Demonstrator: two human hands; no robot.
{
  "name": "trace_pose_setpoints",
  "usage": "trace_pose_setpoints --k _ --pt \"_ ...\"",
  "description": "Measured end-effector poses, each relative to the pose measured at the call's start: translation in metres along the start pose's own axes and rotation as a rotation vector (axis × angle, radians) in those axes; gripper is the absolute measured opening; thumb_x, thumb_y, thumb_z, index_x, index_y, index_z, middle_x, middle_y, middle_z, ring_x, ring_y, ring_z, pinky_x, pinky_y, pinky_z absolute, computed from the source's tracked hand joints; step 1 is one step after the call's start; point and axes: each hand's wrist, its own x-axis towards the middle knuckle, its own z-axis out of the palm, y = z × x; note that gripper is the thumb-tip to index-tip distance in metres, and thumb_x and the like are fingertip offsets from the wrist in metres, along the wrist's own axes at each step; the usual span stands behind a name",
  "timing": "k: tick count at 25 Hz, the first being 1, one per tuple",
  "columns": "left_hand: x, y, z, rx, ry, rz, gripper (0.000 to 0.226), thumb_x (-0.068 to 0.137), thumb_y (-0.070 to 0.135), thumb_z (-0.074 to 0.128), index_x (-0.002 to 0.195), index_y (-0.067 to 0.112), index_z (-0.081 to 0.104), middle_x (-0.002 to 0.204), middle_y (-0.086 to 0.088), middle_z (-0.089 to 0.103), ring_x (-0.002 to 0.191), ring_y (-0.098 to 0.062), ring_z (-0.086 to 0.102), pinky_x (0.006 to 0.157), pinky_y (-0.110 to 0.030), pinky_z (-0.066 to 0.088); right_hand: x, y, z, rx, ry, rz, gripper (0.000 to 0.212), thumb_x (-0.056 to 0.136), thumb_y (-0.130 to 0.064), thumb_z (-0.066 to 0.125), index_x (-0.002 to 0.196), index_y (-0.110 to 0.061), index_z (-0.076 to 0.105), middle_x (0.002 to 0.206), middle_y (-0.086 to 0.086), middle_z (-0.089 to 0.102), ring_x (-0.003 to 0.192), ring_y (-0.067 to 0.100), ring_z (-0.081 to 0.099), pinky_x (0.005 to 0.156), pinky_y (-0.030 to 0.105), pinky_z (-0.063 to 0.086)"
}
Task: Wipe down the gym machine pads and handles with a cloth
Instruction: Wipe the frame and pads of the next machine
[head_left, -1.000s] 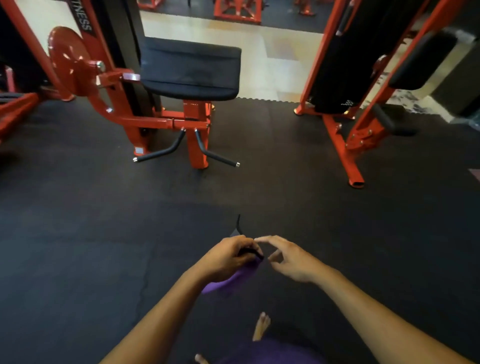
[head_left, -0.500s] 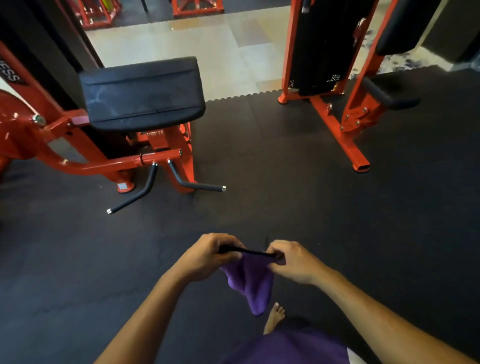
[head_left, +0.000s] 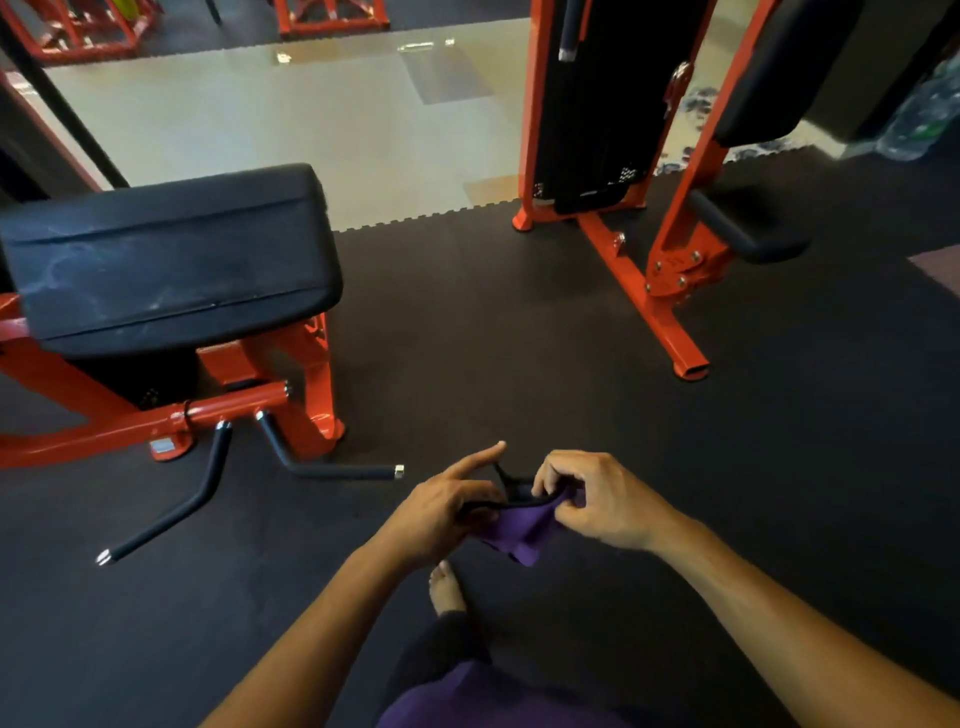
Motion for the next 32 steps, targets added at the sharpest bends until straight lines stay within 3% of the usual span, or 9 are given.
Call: trace_pose_setpoints --k 4,8,11,15,19,23,26,29,32 --pt "0.1 -0.023 -0.023 -0.081 -0.025 0.177 0.025 0.1 0.038 0.061 0.12 0.026 0.071 0.131 0.017 0.061 0.112 -0.002 0.062 0.091 -0.029 0.053 0.058 0.009 -0.058 -0.02 0.062 0.072 0.033 0.081 -0.002 0.06 0.08 -0.035 0.054 0.098 -0.012 0.067 0.098 0.009 0.065 0.084 0.033 0.053" --pt "0.197 -0.035 -0.048 -0.051 -0.1 0.322 0.024 0.102 0.048 0.057 0.109 0.029 0.069 0.113 0.015 0.062 0.105 -0.002 0.055 0.09 -0.023 0.046 0.091 0.037 -0.108 -0.11 0.186 0.19 0.029 0.085 -0.006 0.062 0.083 -0.033 0.049 0.119 -0.019 0.048 0.111 0.004 0.058 0.089 0.027 0.052" --pt "0.267 -0.037 -0.058 -0.066 -0.144 0.367 0.016 0.099 0.044 0.063 0.104 0.03 0.07 0.111 0.015 0.064 0.112 0.003 0.056 0.093 -0.015 0.043 0.099 0.071 -0.14 -0.207 0.178 0.281 0.021 0.084 -0.019 0.059 0.084 -0.032 0.042 0.105 -0.015 0.044 0.093 0.008 0.055 0.079 0.035 0.052" --pt "0.359 -0.021 -0.067 -0.051 -0.268 0.426 0.01 0.094 0.03 0.072 0.102 0.033 0.069 0.109 0.024 0.052 0.096 0.006 0.057 0.081 -0.011 0.046 0.112 0.128 -0.182 -0.311 0.11 0.402 0.03 0.088 -0.05 0.068 0.089 -0.033 0.043 0.095 -0.016 0.045 0.083 0.0 0.052 0.066 0.018 0.041" --pt "0.456 0.003 -0.066 -0.121 -0.271 0.394 0.016 0.082 0.024 0.084 0.094 0.025 0.073 0.096 0.013 0.067 0.087 -0.001 0.064 0.074 -0.014 0.047 0.131 0.19 -0.247 -0.152 0.388 0.358 0.024 0.09 -0.027 0.074 0.086 -0.028 0.05 0.084 -0.012 0.057 0.08 0.004 0.057 0.065 0.019 0.043" --pt "0.55 0.031 -0.073 -0.061 -0.163 0.317 0.025 0.074 0.034 0.091 0.079 0.024 0.07 0.077 0.012 0.064 0.072 -0.002 0.06 0.063 -0.019 0.043 0.145 0.239 -0.316 0.02 0.502 0.33 0.019 0.091 -0.008 0.069 0.094 -0.026 0.061 0.092 -0.013 0.066 0.09 0.006 0.066 0.078 0.026 0.053" --pt "0.611 0.048 -0.076 -0.002 -0.005 0.346 0.038 0.071 0.055 0.083 0.073 0.024 0.061 0.072 0.013 0.06 0.07 -0.001 0.056 0.061 -0.024 0.042 0.167 0.274 -0.368 0.001 0.531 0.233 0.034 0.091 0.005 0.06 0.112 -0.019 0.071 0.109 -0.018 0.069 0.107 -0.003 0.063 0.094 0.012 0.045" --pt "0.662 0.052 -0.077 -0.008 0.05 0.366 0.038 0.071 0.055 0.082 0.074 0.026 0.059 0.075 0.012 0.058 0.071 -0.003 0.056 0.061 -0.025 0.042 0.188 0.305 -0.417 -0.052 0.546 0.228 0.027 0.093 -0.001 0.06 0.109 -0.02 0.071 0.109 -0.016 0.064 0.105 -0.001 0.062 0.089 0.01 0.045" --pt "0.714 0.043 -0.085 -0.043 -0.017 0.46 0.022 0.081 0.041 0.083 0.085 0.028 0.065 0.085 0.011 0.061 0.078 -0.004 0.06 0.066 -0.023 0.047 0.214 0.338 -0.458 0.012 0.548 0.26 0.011 0.091 -0.016 0.057 0.097 -0.024 0.062 0.101 -0.009 0.06 0.091 0.01 0.065 0.077 0.028 0.057"
